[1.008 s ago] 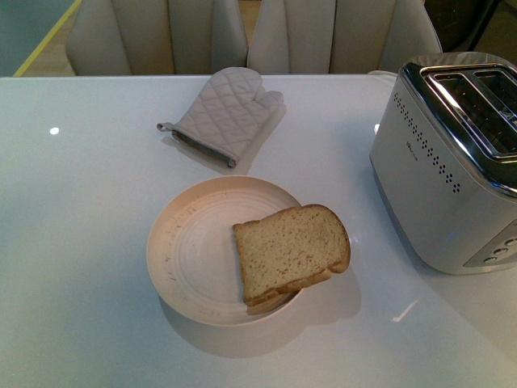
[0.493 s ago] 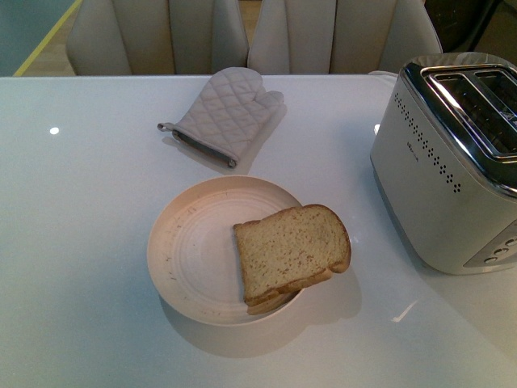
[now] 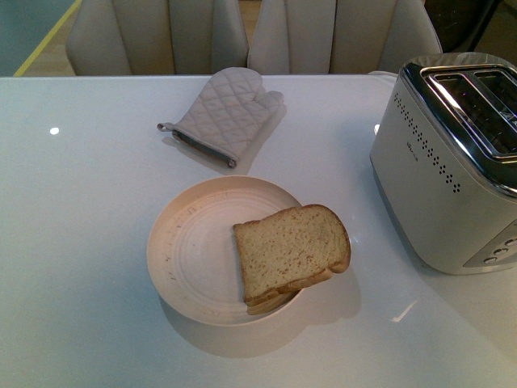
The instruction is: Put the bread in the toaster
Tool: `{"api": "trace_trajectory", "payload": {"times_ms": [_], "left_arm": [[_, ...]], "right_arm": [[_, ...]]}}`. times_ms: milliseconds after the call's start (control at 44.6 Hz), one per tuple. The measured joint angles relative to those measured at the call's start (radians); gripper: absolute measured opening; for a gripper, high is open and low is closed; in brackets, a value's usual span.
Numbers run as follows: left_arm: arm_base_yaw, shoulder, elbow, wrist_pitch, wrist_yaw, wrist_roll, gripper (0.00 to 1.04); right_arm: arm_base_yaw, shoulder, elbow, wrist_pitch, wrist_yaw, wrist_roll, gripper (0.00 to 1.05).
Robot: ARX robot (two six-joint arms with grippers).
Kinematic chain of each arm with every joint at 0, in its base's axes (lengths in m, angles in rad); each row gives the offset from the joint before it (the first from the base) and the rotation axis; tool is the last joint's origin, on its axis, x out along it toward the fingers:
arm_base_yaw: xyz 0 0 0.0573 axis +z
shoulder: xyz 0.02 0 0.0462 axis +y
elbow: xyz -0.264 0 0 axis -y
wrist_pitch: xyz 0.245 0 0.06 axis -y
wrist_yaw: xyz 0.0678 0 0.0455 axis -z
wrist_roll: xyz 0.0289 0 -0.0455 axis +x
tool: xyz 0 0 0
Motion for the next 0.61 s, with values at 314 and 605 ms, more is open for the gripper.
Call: {"api": "trace_trajectory", "payload": {"times_ms": [314, 605], "left_arm": [[0.001, -0.167, -0.044, -0.120, 0.000, 0.003, 0.03], [0.001, -0.169, -0.044, -0.120, 0.000, 0.003, 0.49]], "right_arm": [[0.000, 0.000, 0.000, 0.000, 0.000, 0.000, 0.96], [0.222, 0.407, 0.188, -0.339, 0.392, 0.114, 0.96]]}}
